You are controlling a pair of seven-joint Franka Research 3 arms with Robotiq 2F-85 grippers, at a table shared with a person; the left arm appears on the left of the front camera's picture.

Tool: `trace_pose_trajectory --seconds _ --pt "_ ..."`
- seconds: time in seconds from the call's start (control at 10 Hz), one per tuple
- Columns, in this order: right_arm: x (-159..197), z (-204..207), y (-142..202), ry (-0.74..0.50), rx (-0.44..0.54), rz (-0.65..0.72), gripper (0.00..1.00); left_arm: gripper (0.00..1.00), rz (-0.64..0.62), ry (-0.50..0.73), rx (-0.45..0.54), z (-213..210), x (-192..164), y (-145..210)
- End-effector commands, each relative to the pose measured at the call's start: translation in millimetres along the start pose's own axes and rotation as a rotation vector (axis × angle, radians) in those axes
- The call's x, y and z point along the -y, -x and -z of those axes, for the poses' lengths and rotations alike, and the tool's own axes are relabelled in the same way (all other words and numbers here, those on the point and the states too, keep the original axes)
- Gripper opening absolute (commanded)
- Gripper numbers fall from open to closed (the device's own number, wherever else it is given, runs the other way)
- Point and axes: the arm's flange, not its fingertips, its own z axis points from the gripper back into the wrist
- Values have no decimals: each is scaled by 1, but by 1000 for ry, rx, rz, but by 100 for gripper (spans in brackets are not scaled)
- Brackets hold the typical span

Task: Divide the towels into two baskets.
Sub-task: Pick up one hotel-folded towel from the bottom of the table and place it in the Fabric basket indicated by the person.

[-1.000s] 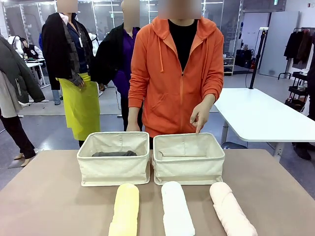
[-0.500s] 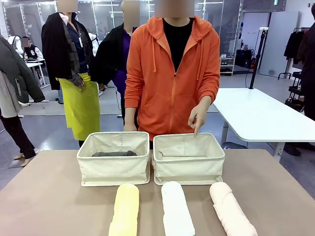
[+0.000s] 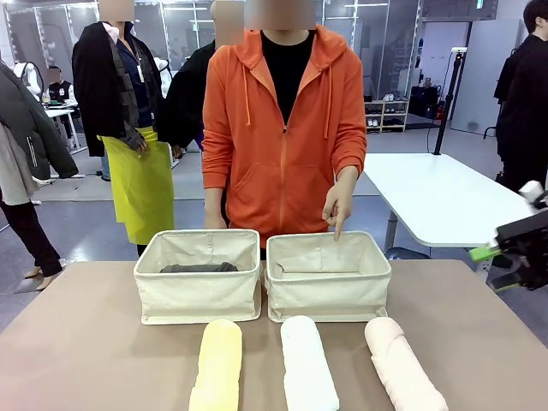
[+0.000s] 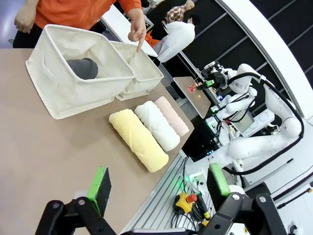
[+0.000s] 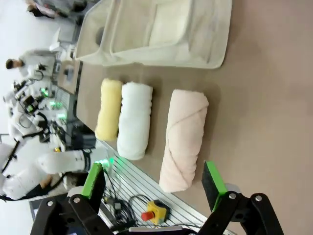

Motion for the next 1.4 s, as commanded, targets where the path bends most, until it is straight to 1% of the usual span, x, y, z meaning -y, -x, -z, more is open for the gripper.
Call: trace_pose_trajectory --seconds 0.0,0.3,0.7,1.0,1.1,1.3 --pt "-11 32 6 112 -84 -16 100 100 12 16 22 -2 2 -3" --pt "-23 88 15 233 -155 -42 100 100 12 16 22 -2 2 -3" --pt "-17 142 30 382 -145 -45 100 100 12 16 22 -2 2 -3" --pt "-11 178 36 436 -155 -45 100 100 12 16 22 -2 2 -3" --pt "-9 190 41 441 -153 -39 100 100 12 16 22 -2 2 -3" --pt "-6 205 55 452 -180 -32 100 100 12 16 22 -2 2 -3"
